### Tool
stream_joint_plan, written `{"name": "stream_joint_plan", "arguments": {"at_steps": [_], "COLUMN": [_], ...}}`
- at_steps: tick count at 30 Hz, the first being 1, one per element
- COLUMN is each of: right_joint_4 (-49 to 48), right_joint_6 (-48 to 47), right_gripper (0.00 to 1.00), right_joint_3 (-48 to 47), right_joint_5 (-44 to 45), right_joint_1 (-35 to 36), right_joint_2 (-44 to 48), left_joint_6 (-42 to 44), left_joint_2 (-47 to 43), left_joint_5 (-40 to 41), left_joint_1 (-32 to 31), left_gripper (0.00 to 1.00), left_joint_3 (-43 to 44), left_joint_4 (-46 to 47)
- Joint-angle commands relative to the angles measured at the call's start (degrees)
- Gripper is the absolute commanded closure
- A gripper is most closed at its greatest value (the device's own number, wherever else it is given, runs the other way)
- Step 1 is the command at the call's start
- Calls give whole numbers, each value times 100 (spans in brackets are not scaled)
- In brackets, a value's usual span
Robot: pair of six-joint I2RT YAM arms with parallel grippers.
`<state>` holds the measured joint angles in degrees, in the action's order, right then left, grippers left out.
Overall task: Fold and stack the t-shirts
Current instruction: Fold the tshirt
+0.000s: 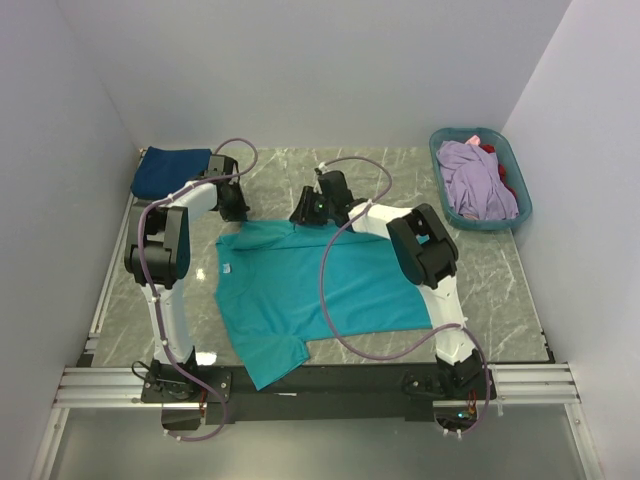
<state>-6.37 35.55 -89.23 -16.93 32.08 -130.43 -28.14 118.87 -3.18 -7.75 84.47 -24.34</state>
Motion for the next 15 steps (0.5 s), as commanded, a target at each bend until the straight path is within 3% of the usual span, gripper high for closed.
{"name": "stream_joint_plan", "arguments": {"at_steps": [1, 15], "right_joint_4": [-75, 215], "right_joint_6": [66, 31], "right_gripper": [59, 65], "right_joint_3": [-58, -534], "right_joint_5": [111, -724], "right_joint_1": [-105, -26], "right_joint_2": [151, -404], "left_joint_6": [81, 63], "left_joint_2": [49, 66], "left_joint_5": [98, 72], "left_joint_1": [-34, -34], "left_gripper": [99, 99], "left_joint_3": [-132, -115], "left_joint_4": [-54, -80]}}
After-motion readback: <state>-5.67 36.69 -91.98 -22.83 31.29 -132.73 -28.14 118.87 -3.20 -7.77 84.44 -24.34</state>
